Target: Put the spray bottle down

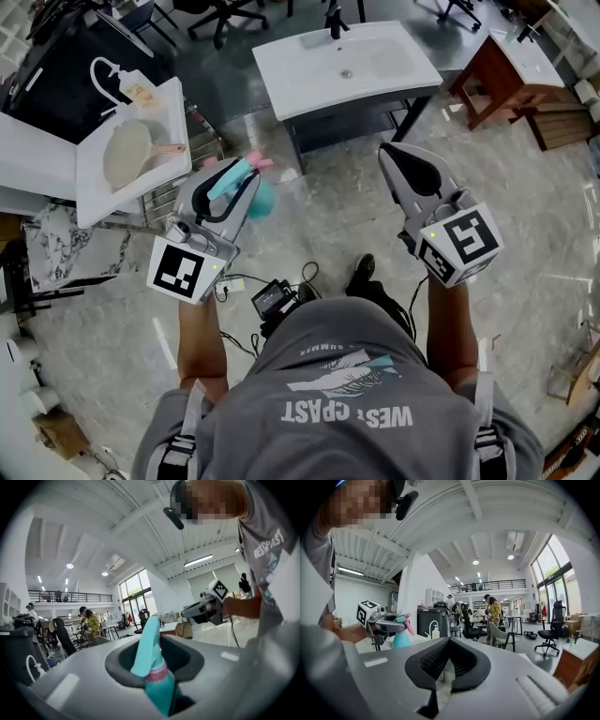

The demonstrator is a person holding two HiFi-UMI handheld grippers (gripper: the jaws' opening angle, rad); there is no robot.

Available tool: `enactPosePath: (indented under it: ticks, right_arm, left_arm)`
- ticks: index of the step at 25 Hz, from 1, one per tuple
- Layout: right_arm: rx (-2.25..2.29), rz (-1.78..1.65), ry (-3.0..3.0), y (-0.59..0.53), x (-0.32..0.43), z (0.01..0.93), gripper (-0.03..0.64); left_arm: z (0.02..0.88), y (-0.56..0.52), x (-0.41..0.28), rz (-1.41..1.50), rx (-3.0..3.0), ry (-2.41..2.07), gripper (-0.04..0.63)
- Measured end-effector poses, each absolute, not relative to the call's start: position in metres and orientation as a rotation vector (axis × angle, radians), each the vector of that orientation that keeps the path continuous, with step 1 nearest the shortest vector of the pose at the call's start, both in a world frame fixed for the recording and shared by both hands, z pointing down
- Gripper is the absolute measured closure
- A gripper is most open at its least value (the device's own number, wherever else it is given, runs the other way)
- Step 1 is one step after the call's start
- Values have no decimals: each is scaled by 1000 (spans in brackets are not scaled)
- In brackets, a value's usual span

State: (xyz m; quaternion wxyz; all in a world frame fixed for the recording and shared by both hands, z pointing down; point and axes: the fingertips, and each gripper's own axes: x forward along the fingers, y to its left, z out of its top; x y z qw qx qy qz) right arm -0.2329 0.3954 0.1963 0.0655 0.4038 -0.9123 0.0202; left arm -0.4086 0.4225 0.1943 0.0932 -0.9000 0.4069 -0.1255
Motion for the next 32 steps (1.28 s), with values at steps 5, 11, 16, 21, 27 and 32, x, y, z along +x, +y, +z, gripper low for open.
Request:
enactPosePath:
  ticks: [5,11,16,21,27,32]
  right_arm:
    - [1177,96,-2785,365,-203,202,617]
    - [1137,111,-2802,326,-158,210,615]
    - [1129,125,-2807,299,-114,221,615]
    - [1133,144,-2824,282,-76,223,615]
    - [1149,133,-2826,269,-47,224,615]
    - [1188,148,-2798,264,-26,229,615]
  left_arm:
    - [196,401,-379,-404,-2649,1253,500]
    - [198,368,-335,-415,-2637,1310,500]
    - [204,346,-291,-443,-2633,1321,500]
    - [203,330,-255,-496,-2632,1338,500]
    - [192,315,-223,-448,-2599,1309,500]
    - [194,303,-203,-428,-2627,1249,500]
